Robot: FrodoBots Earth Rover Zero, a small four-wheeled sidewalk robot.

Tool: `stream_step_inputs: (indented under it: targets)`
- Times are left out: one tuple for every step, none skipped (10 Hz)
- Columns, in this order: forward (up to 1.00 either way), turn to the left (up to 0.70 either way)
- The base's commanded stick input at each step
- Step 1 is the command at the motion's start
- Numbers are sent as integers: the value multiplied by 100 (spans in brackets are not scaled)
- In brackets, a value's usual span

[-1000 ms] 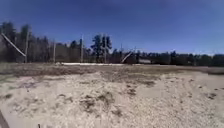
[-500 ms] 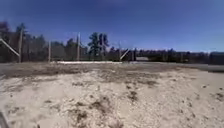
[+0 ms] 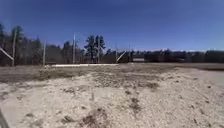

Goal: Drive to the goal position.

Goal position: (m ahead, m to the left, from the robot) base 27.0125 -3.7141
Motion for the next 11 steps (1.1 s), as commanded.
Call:
stream_step_inputs:
  targets:
    - [70,0]
    - [70,0]
    - [70,0]
    - [70,0]
    - [70,0]
    - [70,0]
    - [70,0]
    - [70,0]
    - [70,0]
    - [70,0]
    - [70,0]
